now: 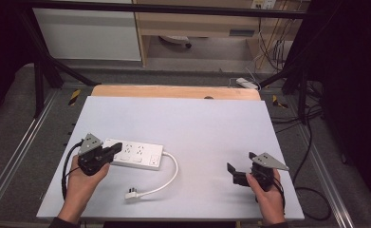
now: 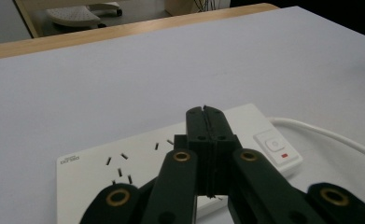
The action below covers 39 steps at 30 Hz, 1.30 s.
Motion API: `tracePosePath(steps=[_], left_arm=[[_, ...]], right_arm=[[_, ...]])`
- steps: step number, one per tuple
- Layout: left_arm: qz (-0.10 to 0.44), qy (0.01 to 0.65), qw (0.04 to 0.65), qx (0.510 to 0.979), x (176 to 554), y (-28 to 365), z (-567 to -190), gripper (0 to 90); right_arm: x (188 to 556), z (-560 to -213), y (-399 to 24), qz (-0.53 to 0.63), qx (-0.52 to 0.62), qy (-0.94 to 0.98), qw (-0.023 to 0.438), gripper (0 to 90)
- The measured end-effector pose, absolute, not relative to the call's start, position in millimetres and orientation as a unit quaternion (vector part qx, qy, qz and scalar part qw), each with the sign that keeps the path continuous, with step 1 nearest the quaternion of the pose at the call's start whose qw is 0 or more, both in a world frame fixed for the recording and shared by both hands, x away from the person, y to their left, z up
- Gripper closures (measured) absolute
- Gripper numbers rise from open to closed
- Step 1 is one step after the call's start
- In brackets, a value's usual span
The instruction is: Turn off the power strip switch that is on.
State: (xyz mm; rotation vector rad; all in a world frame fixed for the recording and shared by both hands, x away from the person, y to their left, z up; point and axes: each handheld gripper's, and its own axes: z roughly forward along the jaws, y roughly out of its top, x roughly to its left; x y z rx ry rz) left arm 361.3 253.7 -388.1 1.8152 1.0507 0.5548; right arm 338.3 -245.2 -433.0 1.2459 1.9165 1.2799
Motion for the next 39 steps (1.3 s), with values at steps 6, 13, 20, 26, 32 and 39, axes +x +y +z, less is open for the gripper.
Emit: tracePosePath(steps=[6,13,20,26,32,39], left_arm=[[0.226,0.432,0.461,0.741,362,255,-390,90.0],[0.224,0.438,0.452,0.744,363,256,-392,90.0],[0.223,0.443,0.448,0.744,365,258,-395,90.0],[0.218,0.446,0.445,0.745,366,259,-399,90.0],[0.212,0.448,0.436,0.751,367,258,-403,90.0],[0.206,0.447,0.419,0.763,370,252,-410,90.0]], right_arm=[[338,-433,-245,0.472,0.46,0.707,0.258,3.7],[338,-433,-245,0.472,0.46,0.707,0.258,3.8],[338,-433,-245,0.472,0.46,0.706,0.258,3.7],[338,-433,-246,0.469,0.46,0.708,0.258,3.7],[338,-433,-245,0.469,0.46,0.708,0.258,3.8],[338,-433,-245,0.468,0.46,0.709,0.258,3.8]])
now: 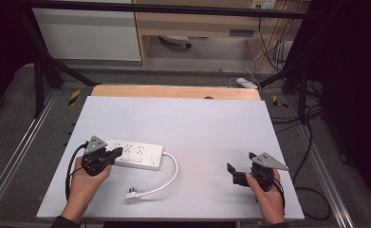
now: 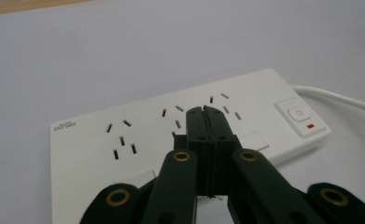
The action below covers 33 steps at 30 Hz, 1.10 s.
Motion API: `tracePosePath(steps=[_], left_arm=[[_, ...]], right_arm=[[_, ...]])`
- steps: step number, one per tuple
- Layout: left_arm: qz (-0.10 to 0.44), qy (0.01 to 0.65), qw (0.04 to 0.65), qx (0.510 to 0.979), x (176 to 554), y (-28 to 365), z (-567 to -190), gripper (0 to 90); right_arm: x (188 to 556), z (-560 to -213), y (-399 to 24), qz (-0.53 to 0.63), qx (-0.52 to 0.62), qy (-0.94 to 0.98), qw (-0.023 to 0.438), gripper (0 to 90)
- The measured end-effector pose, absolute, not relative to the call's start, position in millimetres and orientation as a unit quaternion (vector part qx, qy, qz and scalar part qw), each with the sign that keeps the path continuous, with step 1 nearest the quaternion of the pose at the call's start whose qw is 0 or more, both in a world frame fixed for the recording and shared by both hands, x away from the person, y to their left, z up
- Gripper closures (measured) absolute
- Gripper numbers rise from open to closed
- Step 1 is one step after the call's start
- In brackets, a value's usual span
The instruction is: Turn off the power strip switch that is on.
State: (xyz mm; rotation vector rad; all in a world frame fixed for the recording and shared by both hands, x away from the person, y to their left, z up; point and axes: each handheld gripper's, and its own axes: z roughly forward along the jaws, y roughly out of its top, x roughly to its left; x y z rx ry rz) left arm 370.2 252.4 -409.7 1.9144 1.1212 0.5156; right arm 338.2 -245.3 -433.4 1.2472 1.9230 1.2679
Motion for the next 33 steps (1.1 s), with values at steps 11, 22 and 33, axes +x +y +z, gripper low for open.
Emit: tracePosePath(steps=[11,22,33], left_arm=[[0.198,0.452,0.397,0.774,372,252,-421,90.0],[0.193,0.457,0.387,0.777,376,252,-428,90.0],[0.191,0.462,0.385,0.776,378,252,-431,90.0]], right_arm=[[338,-434,-245,0.467,0.461,0.71,0.257,3.8],[339,-434,-245,0.467,0.461,0.71,0.256,3.8],[339,-434,-245,0.467,0.461,0.71,0.256,3.8]])
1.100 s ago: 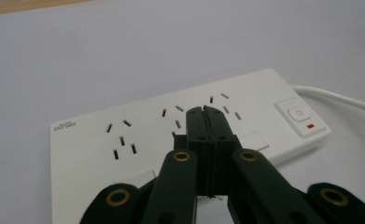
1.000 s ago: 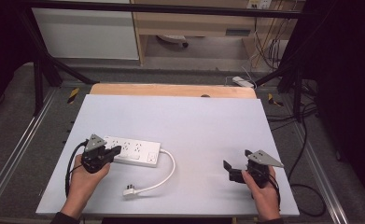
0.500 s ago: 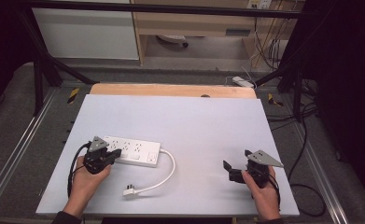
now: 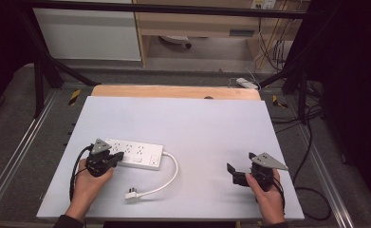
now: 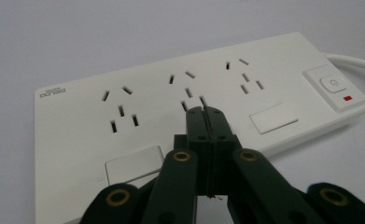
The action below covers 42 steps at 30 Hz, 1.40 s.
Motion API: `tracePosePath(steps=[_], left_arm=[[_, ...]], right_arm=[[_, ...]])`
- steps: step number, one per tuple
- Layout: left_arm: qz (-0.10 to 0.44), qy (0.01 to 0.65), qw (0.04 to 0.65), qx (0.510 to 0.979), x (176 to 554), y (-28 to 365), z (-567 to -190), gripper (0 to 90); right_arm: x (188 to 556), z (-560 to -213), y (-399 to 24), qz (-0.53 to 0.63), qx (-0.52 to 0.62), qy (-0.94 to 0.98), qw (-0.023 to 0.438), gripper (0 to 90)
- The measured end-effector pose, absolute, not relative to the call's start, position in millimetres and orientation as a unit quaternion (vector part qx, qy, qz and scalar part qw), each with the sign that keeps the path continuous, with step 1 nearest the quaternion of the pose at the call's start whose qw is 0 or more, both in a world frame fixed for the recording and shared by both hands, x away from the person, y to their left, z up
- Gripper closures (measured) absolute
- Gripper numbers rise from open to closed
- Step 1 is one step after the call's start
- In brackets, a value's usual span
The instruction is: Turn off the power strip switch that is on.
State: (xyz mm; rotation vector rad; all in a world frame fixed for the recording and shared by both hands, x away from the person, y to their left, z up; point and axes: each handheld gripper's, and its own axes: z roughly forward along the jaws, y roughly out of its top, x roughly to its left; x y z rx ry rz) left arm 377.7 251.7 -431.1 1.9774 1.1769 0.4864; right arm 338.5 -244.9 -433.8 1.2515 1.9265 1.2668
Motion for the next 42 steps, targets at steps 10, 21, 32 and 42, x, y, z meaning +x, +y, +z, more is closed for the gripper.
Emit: tracePosePath(steps=[10,21,32,42], left_arm=[[0.192,0.461,0.384,0.777,377,252,-432,90.0],[0.188,0.46,0.386,0.778,378,251,-432,90.0],[0.174,0.466,0.397,0.771,380,254,-434,90.0],[0.173,0.483,0.403,0.758,380,264,-436,90.0]], right_arm=[[338,-434,-245,0.466,0.461,0.71,0.256,3.8],[339,-434,-245,0.465,0.461,0.711,0.256,3.7],[339,-434,-245,0.462,0.459,0.713,0.257,3.7],[339,-435,-244,0.462,0.46,0.714,0.256,3.7]])
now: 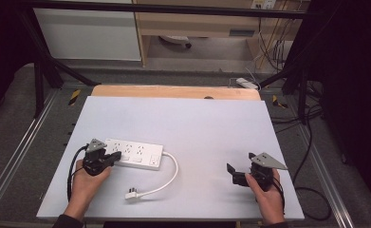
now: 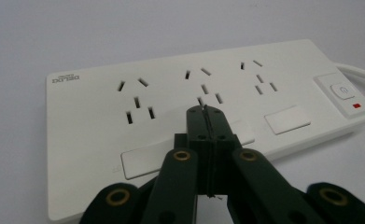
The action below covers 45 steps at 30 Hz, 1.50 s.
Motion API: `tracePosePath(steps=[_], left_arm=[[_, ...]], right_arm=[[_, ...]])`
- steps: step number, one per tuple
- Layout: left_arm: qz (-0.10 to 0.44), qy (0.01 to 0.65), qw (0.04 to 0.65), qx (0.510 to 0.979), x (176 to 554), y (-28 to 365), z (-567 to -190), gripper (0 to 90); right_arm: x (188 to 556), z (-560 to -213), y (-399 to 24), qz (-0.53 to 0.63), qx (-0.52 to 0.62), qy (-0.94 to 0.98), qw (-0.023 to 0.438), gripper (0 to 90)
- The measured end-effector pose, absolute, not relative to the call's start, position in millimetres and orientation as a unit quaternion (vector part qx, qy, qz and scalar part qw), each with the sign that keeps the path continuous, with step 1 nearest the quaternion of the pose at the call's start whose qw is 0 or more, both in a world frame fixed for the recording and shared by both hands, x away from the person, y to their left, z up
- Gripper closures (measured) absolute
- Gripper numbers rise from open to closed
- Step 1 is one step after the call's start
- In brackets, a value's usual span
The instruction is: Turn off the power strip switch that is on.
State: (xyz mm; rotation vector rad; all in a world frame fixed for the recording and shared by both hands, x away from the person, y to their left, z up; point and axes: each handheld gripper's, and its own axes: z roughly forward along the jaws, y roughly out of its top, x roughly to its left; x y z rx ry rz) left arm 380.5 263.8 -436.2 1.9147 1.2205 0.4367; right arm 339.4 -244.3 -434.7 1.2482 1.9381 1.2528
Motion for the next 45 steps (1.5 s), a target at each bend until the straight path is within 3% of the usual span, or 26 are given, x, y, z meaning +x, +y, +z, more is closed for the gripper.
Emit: tracePosePath(steps=[45], left_arm=[[0.185,0.458,0.425,0.759,382.4,253.3,-432.9,90.0]], right_arm=[[339.1,-433.9,-244.6,0.466,0.459,0.711,0.256,3.7]])
